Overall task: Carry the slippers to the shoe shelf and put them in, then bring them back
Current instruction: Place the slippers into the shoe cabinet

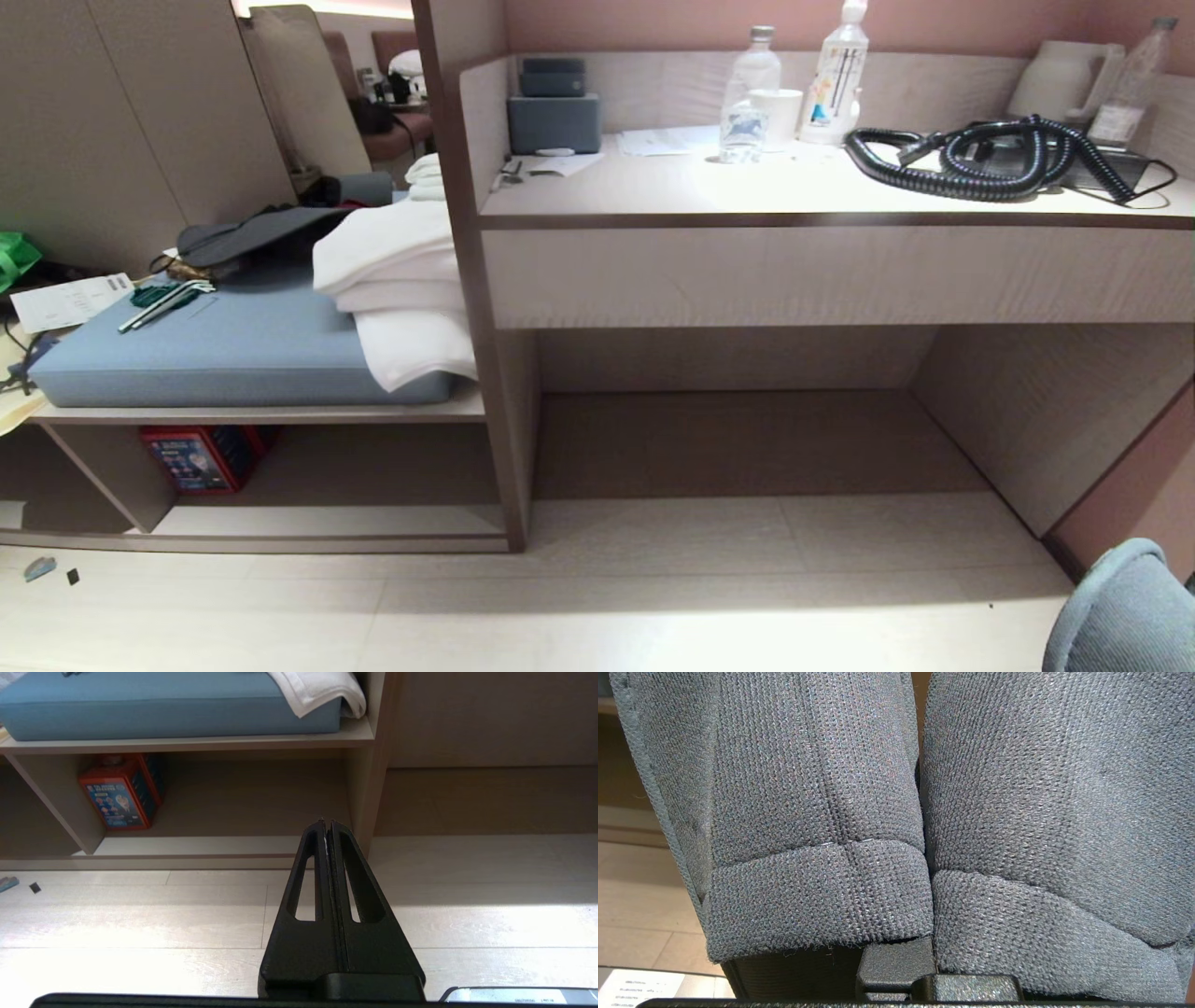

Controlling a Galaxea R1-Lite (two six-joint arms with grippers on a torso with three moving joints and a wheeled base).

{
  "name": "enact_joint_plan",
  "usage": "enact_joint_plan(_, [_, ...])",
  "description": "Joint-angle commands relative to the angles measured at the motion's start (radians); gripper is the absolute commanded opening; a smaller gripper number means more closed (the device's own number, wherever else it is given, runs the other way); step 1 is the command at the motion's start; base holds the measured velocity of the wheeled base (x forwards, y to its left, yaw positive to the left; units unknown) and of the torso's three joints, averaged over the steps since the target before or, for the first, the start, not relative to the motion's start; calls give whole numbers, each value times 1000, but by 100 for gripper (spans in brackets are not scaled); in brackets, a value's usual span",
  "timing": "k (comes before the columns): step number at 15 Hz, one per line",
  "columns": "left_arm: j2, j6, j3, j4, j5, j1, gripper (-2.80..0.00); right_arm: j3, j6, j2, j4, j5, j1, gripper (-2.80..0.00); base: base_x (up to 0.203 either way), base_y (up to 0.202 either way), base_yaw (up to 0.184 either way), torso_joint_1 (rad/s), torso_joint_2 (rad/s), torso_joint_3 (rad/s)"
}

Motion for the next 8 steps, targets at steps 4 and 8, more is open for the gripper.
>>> enact_joint_plan(4, [0, -1, 0, 0, 0, 0, -280, 0, -1, 0, 0, 0, 0, -280, 0, 0, 0, 1, 1, 200])
enact_joint_plan(8, [1, 3, 0, 0, 0, 0, -280, 0, -1, 0, 0, 0, 0, -280, 0, 0, 0, 3, 3, 137])
